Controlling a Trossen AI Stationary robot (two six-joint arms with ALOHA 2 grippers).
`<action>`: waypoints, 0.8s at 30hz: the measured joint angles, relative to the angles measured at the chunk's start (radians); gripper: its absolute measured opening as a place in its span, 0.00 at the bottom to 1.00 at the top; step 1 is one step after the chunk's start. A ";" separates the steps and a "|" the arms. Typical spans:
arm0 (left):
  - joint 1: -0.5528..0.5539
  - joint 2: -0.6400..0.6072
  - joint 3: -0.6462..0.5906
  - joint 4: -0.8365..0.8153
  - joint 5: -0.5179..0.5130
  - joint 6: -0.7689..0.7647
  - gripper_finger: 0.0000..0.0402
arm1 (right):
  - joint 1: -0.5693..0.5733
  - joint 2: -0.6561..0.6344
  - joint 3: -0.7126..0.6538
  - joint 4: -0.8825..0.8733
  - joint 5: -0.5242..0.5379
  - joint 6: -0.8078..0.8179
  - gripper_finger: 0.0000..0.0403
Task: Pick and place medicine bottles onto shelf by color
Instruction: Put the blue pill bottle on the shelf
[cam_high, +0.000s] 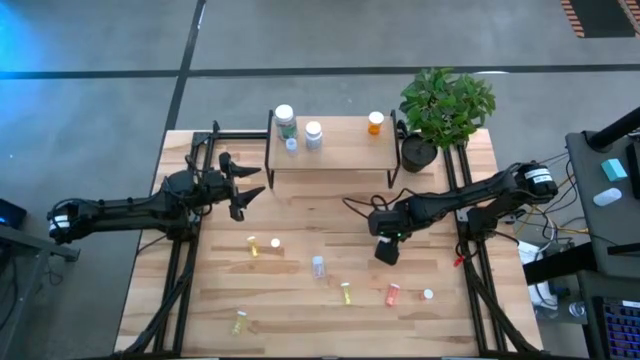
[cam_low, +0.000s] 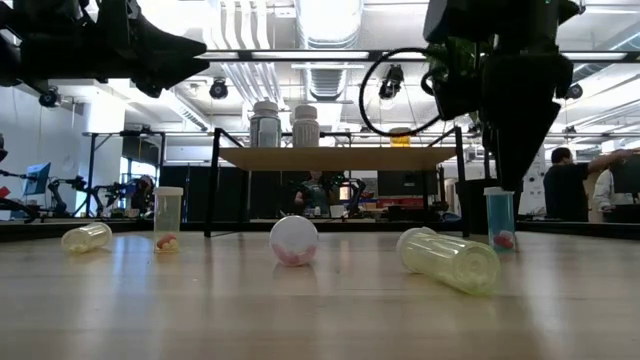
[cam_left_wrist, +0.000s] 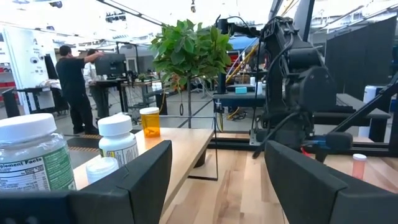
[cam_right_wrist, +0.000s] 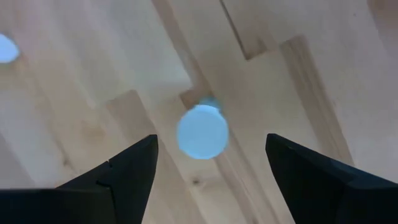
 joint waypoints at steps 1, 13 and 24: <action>0.000 0.000 0.000 0.001 0.000 0.000 0.60 | 0.000 0.000 -0.005 0.000 0.001 0.000 0.70; 0.000 0.002 0.000 0.003 -0.001 -0.001 0.60 | 0.000 0.009 -0.010 0.008 0.075 -0.001 0.66; 0.000 0.014 0.001 0.003 -0.001 -0.026 0.60 | 0.000 0.011 -0.011 0.068 0.085 -0.012 0.66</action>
